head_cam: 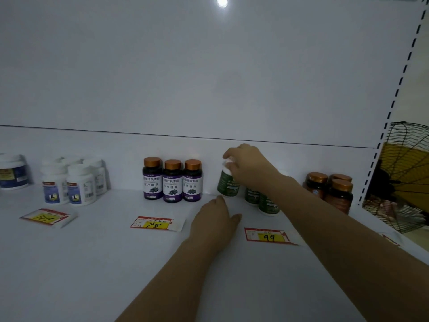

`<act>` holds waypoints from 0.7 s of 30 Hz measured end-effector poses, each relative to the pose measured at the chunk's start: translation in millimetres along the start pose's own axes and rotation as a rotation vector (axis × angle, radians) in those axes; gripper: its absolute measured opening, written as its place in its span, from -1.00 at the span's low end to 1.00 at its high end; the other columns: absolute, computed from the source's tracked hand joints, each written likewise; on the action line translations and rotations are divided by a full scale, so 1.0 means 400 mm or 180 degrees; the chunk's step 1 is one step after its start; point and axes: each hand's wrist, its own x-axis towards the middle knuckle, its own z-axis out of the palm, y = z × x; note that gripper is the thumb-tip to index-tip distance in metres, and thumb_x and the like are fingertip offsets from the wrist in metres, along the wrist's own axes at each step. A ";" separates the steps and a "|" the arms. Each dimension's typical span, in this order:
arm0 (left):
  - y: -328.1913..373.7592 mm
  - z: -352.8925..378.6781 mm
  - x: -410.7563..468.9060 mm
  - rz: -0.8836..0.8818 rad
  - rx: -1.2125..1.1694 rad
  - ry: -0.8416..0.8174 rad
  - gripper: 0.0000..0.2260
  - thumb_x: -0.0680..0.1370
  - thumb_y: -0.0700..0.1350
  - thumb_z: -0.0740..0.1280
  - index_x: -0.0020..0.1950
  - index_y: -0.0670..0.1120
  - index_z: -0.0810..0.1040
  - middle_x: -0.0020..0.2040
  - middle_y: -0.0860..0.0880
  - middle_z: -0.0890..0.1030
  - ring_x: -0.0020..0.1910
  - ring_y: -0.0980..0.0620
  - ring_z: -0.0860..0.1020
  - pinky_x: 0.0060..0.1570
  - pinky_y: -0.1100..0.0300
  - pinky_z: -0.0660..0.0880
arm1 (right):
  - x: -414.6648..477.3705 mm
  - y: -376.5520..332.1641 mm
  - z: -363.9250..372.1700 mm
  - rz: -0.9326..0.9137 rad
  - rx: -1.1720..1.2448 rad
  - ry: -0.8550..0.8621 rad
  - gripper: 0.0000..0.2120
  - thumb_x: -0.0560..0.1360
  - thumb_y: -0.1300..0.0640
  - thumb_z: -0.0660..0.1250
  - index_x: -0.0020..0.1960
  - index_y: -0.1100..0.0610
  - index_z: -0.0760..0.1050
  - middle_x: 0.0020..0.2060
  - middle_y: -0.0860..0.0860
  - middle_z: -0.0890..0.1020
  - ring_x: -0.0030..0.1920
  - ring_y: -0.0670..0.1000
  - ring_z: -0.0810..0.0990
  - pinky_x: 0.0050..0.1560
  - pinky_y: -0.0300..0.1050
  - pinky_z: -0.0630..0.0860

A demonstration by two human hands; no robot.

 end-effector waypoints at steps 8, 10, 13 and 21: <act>0.015 -0.030 0.008 0.0386 -0.1687 0.0345 -0.61 0.43 -0.06 0.47 0.18 -0.01 0.41 0.00 0.15 0.52 -0.15 0.31 0.45 -0.31 0.52 0.36 | -0.089 0.018 -0.070 0.0662 0.1494 0.0524 -0.74 0.46 -0.10 0.38 0.02 0.05 0.51 -0.13 -0.09 0.60 -0.16 -0.15 0.54 -0.31 -0.38 0.37; 0.019 -0.029 0.009 0.0481 -0.1755 0.0175 -0.68 0.42 -0.07 0.48 0.10 0.03 0.45 -0.07 0.17 0.55 -0.18 0.32 0.48 -0.29 0.51 0.39 | -0.104 0.023 -0.050 0.0706 0.1613 0.0600 -0.76 0.49 -0.14 0.33 -0.05 0.04 0.54 -0.19 -0.13 0.59 -0.19 -0.20 0.52 -0.27 -0.33 0.38; 0.021 -0.024 0.011 0.0551 -0.1991 -0.0039 -0.75 0.42 -0.10 0.48 0.06 0.01 0.54 -0.02 0.05 0.64 -0.06 0.15 0.59 -0.08 0.39 0.47 | -0.123 0.043 -0.019 0.0805 0.2254 0.0521 -0.76 0.56 -0.07 0.23 0.01 0.05 0.56 -0.12 -0.06 0.65 -0.10 -0.07 0.61 -0.04 -0.08 0.56; 0.019 -0.023 0.007 0.0630 -0.2059 -0.0288 -0.77 0.42 -0.10 0.48 0.02 0.04 0.52 -0.13 0.14 0.60 -0.16 0.32 0.54 -0.28 0.53 0.42 | -0.152 0.079 -0.003 0.0957 0.3199 0.0383 -0.82 0.56 0.04 0.26 0.04 0.09 0.58 -0.06 0.06 0.67 -0.03 0.10 0.65 0.10 0.13 0.58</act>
